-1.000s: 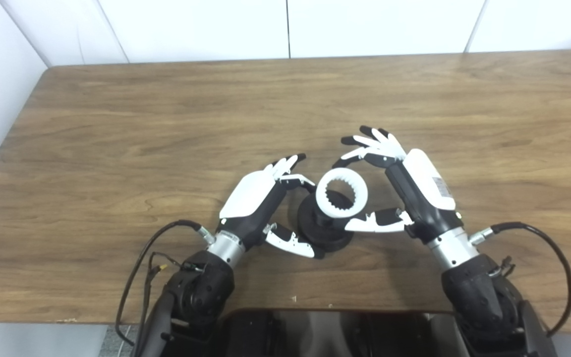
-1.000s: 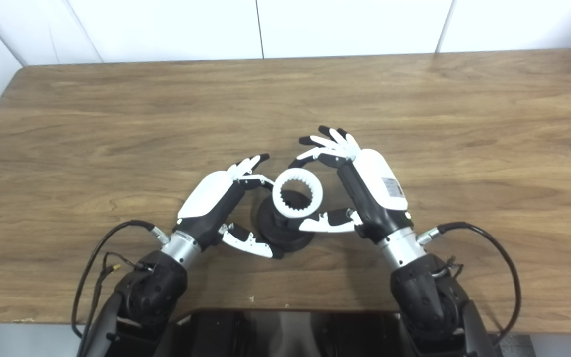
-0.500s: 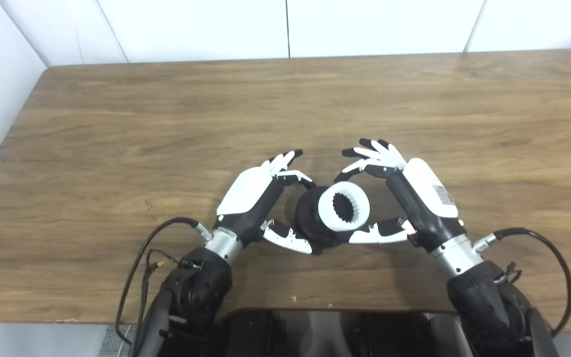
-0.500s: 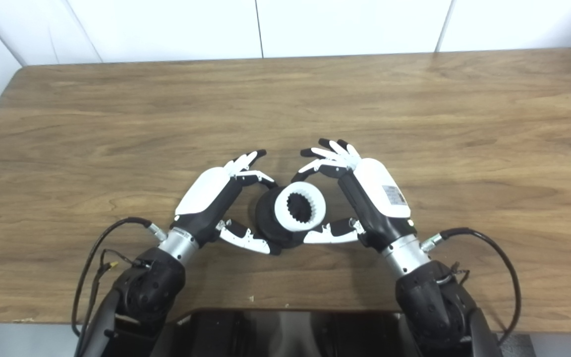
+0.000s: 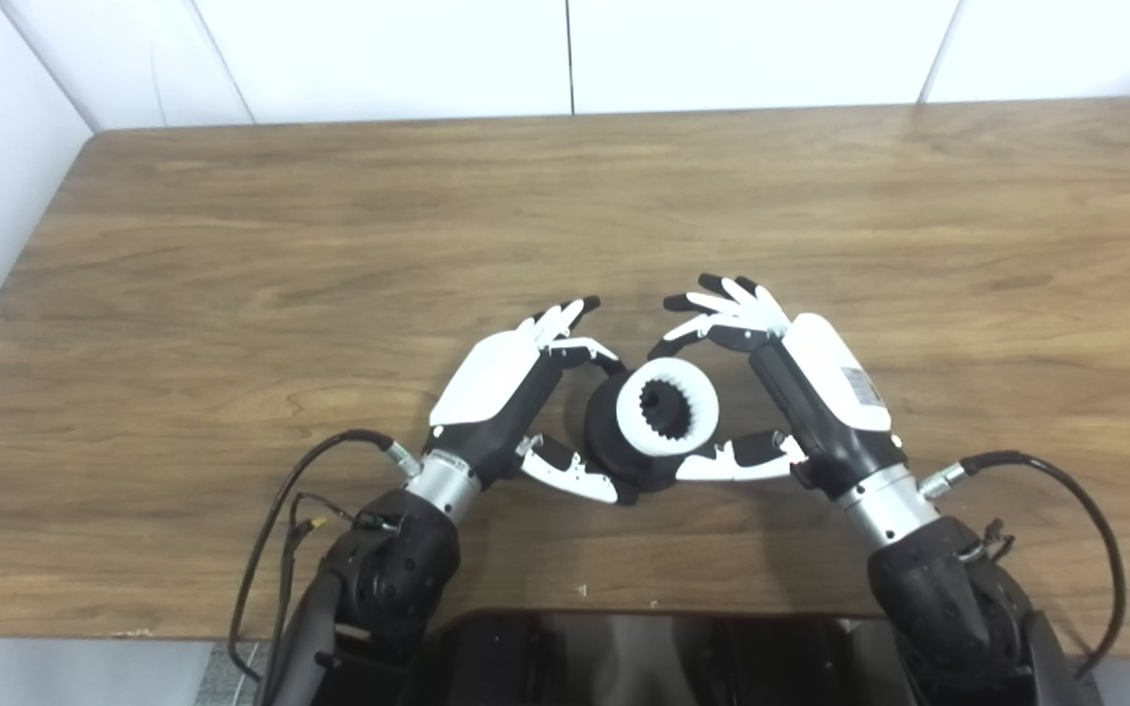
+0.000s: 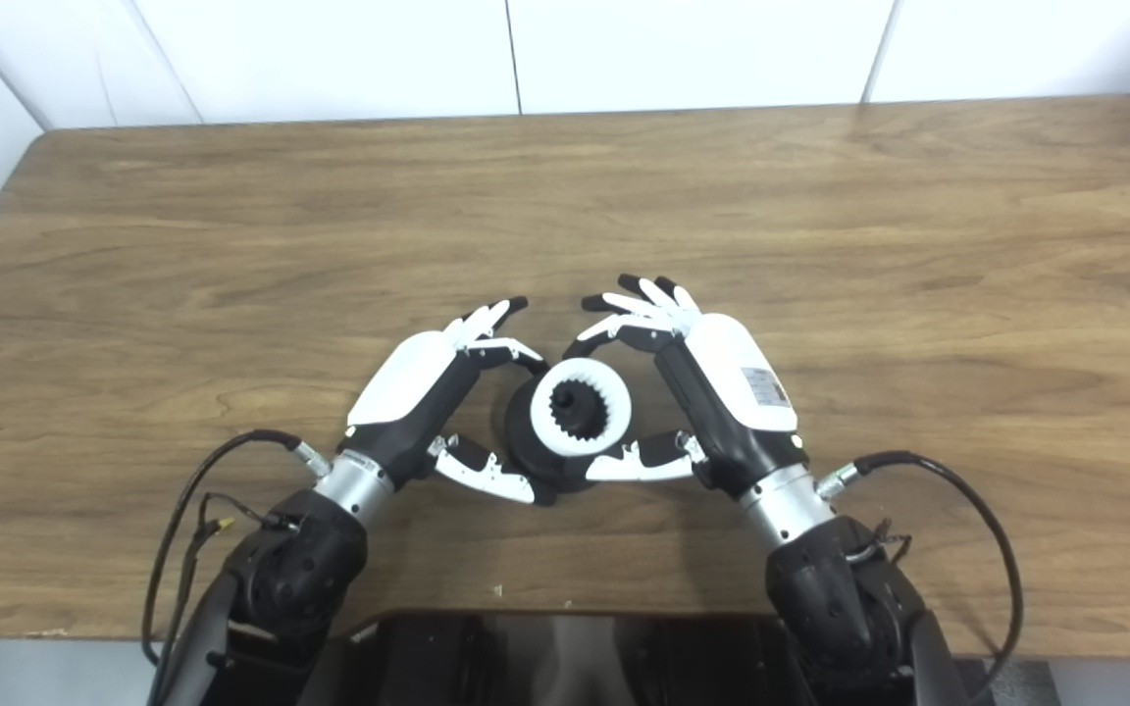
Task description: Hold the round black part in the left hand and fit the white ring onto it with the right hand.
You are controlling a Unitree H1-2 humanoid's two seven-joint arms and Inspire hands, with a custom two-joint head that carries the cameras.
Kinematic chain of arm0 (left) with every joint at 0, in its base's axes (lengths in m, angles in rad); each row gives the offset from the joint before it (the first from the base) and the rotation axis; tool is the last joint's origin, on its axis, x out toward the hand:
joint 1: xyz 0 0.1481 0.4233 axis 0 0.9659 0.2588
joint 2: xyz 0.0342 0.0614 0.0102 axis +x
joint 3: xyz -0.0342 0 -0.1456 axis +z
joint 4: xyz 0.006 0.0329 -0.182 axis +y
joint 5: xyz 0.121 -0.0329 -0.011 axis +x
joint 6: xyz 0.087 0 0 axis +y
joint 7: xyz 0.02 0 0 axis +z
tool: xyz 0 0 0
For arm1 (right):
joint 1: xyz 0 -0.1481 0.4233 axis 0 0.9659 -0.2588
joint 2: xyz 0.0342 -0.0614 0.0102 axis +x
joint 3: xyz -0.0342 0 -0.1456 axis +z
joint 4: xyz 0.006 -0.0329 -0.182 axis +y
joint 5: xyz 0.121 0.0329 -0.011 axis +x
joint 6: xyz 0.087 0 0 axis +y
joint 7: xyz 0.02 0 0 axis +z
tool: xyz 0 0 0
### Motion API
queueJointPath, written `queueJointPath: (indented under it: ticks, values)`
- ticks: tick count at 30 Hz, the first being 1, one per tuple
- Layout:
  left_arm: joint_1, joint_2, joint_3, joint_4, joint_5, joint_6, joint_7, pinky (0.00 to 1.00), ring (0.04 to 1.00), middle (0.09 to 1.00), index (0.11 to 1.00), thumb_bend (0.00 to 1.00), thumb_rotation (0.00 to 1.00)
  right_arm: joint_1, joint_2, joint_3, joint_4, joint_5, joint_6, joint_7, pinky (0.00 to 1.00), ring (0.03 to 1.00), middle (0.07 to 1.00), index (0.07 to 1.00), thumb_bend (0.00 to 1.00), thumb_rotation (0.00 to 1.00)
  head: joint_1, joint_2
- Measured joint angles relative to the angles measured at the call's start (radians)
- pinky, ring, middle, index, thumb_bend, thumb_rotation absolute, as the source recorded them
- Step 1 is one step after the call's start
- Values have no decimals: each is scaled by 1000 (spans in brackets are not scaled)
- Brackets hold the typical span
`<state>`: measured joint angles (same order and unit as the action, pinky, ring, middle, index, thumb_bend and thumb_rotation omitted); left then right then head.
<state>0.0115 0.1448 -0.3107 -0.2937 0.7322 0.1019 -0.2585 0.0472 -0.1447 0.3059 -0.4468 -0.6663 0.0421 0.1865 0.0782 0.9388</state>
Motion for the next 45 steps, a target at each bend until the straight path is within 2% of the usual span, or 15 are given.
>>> queueJointPath:
  ticks: [31,34,35,38,40,45]
  values:
    - [0,1,-4,-1,1,7,-2,1000,1000,1000,609,975,274,-27,17,10,79,-4,-16,-30,1000,950,844,486,520,150,3,8]
    - [0,1,-5,-1,-1,7,-6,1000,1000,1000,609,975,273,-33,11,11,57,-9,35,17,999,996,953,791,905,445,-5,8]
    - [0,1,-5,-1,-3,7,-7,1000,1000,1000,609,975,273,-39,5,13,44,-14,60,47,990,998,972,849,951,484,-5,8]
    - [0,2,-4,-2,-8,6,-8,1000,1000,1000,608,977,273,-50,-44,16,21,-37,145,151,958,1000,996,942,995,511,-5,8]
    - [0,4,-1,-2,-8,7,-8,1000,1000,1000,608,979,274,-50,-61,17,11,-36,158,176,945,1000,1000,981,1000,512,-5,8]
    - [-2,5,2,-2,-17,6,-7,1000,1000,1000,608,980,271,-50,-77,19,-8,-39,206,238,948,1000,1000,1000,1000,539,-2,9]
